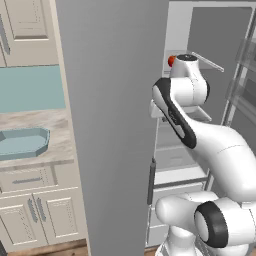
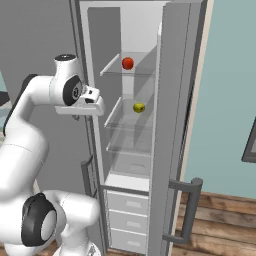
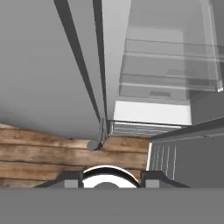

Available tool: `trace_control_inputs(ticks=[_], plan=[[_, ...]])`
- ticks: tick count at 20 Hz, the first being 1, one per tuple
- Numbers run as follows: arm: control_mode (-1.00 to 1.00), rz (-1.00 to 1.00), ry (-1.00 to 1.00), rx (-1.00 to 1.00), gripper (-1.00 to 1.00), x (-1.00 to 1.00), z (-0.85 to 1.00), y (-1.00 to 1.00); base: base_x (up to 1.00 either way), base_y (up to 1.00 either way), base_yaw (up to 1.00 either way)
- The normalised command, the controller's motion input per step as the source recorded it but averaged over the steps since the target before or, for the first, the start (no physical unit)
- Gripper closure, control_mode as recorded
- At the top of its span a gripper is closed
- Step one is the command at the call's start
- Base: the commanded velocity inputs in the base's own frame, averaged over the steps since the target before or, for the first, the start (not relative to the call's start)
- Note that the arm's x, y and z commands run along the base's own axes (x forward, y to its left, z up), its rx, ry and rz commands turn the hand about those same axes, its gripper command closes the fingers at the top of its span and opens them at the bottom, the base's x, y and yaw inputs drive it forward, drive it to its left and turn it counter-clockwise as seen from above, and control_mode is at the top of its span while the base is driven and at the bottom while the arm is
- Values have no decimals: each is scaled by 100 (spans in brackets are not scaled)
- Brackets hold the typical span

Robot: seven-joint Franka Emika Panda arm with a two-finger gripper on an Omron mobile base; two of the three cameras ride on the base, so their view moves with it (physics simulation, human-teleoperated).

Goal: Pick the apple and pear from the fridge and place them inside the tupperware on the counter.

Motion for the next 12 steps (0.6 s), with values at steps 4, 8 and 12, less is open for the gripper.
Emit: trace_control_inputs(ticks=[4, 8, 12], plan=[[-100, 0, -39, -1, -100, -1, -4, -46, 0, 0, 0], [-100, 0, -45, 0, -100, 5, -1, -60, 0, 0, 0], [-100, 0, -20, 1, -100, 4, 0, -53, 0, 0, 0]])
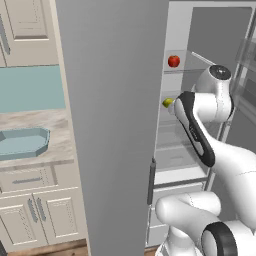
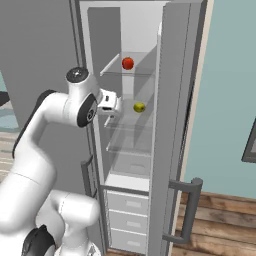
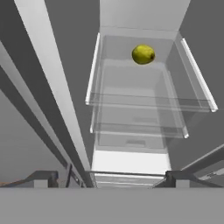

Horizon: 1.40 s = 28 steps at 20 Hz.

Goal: Pick the apple and pear from the fridge and place them inside the tupperware on the counter.

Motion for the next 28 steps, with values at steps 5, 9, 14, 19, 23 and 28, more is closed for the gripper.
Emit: trace_control_inputs(ticks=[5, 9, 14, 19, 23, 28], plan=[[-100, 0, 0, 0, -100, 21, 0, -35, 0, 0, 0], [-100, 0, 0, 0, -100, 52, -1, -23, 0, 0, 0], [-100, 0, 0, 0, -100, 52, -7, -16, 0, 0, 0], [-100, 0, 0, 0, -100, 41, -6, -1, 0, 0, 0], [-100, 0, 0, 0, -100, 39, -12, -3, 0, 0, 0], [-100, 0, 0, 0, -100, 41, -11, -5, 0, 0, 0]])
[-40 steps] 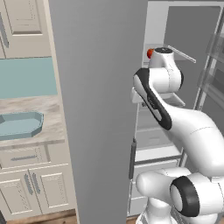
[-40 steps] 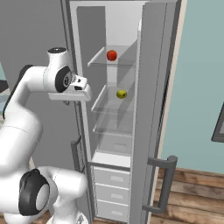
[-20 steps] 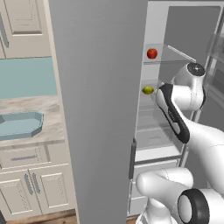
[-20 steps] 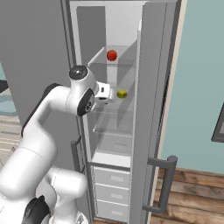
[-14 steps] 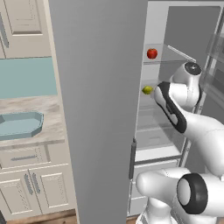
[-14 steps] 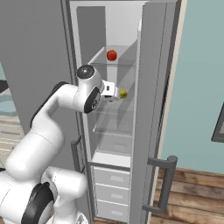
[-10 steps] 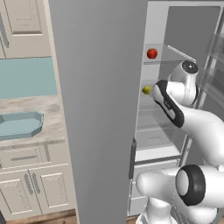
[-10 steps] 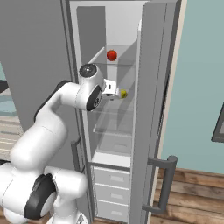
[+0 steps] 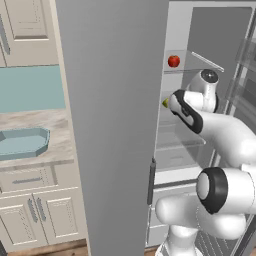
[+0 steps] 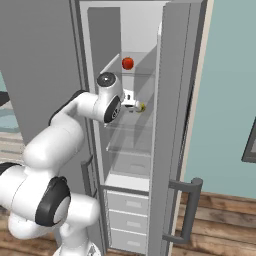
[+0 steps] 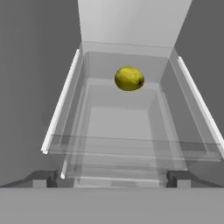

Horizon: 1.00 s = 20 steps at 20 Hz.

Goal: Pick the apple and pear from the fridge and place them inside the tupperware on the counter.

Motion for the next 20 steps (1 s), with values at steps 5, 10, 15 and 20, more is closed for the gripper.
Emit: trace_control_inputs(ticks=[5, 10, 15, 20], plan=[[-100, 0, 0, 0, -100, 38, -10, -13, 0, 0, 0], [-100, 2, 0, 0, -100, 30, -15, -16, 0, 0, 0], [-100, 4, 0, 0, -100, 27, -18, -16, 0, 0, 0], [-100, 4, 0, 0, -100, 33, -19, -11, 0, 0, 0]])
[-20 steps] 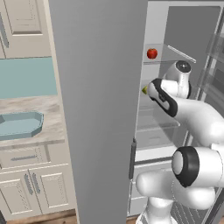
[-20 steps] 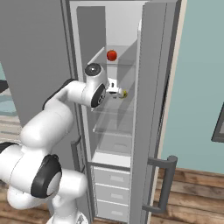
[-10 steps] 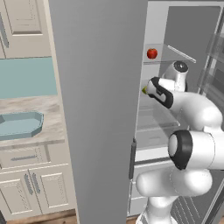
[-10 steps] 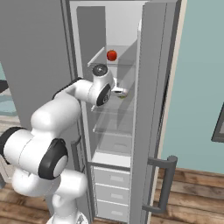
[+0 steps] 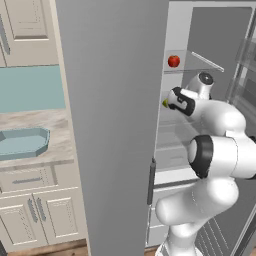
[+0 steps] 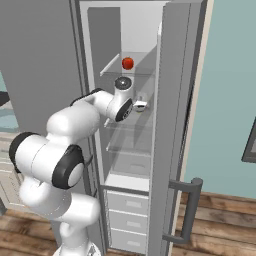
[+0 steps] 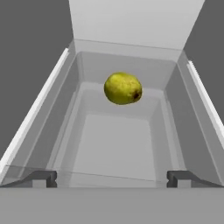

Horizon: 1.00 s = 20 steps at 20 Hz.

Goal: Pick the apple and pear from the fridge and place them inside the tupperware on the counter.

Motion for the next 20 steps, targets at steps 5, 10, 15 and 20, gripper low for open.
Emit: trace_control_inputs(ticks=[5, 10, 15, 20], plan=[[-100, 3, 0, 0, -100, 35, -16, -5, 0, 0, 0], [-100, 1, 0, 0, -100, 34, -12, -2, 0, 0, 0], [-100, 0, 0, 0, -100, 34, -9, 0, 0, 0, 0], [-100, 0, 0, 0, -100, 33, -9, 0, 0, 0, 0]])
